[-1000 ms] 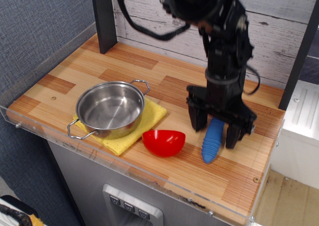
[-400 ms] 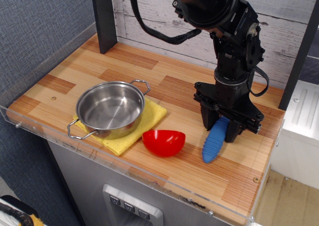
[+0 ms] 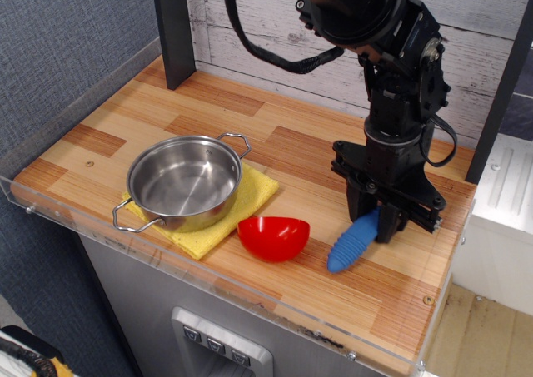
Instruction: Move the blue spoon from right side of the table to left side of the table which is left side of yellow cloth.
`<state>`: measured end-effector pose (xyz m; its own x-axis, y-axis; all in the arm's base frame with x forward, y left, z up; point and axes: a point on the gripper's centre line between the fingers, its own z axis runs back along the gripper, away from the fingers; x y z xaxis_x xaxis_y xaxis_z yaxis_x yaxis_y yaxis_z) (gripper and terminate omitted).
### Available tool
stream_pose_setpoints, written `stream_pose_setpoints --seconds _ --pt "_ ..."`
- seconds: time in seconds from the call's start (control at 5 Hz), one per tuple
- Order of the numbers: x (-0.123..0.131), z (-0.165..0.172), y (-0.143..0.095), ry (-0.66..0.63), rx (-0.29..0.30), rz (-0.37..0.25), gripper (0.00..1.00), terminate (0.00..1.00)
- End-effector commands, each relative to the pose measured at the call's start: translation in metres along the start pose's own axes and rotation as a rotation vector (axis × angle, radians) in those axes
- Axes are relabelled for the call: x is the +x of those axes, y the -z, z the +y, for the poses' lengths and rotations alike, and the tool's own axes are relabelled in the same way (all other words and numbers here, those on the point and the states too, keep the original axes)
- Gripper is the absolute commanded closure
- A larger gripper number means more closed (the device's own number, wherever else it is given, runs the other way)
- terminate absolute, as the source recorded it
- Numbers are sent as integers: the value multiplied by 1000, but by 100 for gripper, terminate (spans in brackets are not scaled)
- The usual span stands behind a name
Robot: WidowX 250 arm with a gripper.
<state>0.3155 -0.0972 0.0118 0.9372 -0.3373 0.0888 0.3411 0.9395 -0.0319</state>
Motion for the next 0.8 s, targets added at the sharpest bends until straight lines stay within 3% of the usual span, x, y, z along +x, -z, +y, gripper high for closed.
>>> stream_pose_setpoints --seconds 0.0,0.2,0.4,0.6 --pt "22 36 -108 -25 34 -304 100 0" --pt "7 73 -145 -21 88 -305 100 0" --pt "-17 110 -162 -10 167 -171 100 0" --pt "-45 151 -156 -13 174 -56 100 0"
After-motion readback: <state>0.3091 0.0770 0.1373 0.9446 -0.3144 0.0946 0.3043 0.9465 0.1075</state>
